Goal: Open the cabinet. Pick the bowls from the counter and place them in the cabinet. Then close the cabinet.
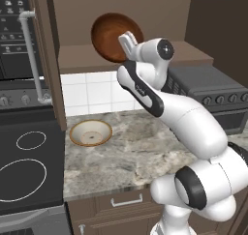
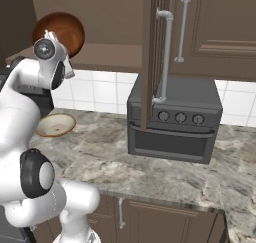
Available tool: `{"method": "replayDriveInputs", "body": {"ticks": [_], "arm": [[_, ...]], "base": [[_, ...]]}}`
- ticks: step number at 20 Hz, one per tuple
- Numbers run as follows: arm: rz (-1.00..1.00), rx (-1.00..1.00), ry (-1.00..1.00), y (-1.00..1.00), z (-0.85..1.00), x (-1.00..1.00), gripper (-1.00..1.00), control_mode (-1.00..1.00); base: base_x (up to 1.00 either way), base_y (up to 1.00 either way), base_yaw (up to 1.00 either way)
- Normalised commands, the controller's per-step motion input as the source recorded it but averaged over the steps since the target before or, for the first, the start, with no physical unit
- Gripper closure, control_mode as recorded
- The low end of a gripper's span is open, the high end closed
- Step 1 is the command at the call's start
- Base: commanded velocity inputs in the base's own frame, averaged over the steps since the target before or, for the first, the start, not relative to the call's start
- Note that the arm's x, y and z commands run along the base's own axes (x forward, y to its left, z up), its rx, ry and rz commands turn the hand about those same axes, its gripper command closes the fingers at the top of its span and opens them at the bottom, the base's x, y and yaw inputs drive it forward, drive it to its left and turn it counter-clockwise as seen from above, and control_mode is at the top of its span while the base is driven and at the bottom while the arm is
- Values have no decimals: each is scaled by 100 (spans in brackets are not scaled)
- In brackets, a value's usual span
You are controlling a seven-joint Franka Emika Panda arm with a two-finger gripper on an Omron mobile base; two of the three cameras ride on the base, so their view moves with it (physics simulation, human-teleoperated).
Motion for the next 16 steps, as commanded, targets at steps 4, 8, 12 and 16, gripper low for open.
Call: {"method": "replayDriveInputs", "body": {"ticks": [4, 8, 12, 16], "arm": [[0, 0, 0, 21, -4, 8, -100, -100], [0, 0, -1, 7, 0, 0, -100, -100], [0, 0, -17, 4, 8, -2, -100, -100], [0, 0, -17, 4, 17, -6, -100, -100]], "base": [[0, 0, 0], [0, 0, 0], [0, 0, 0], [0, 0, 0]]}}
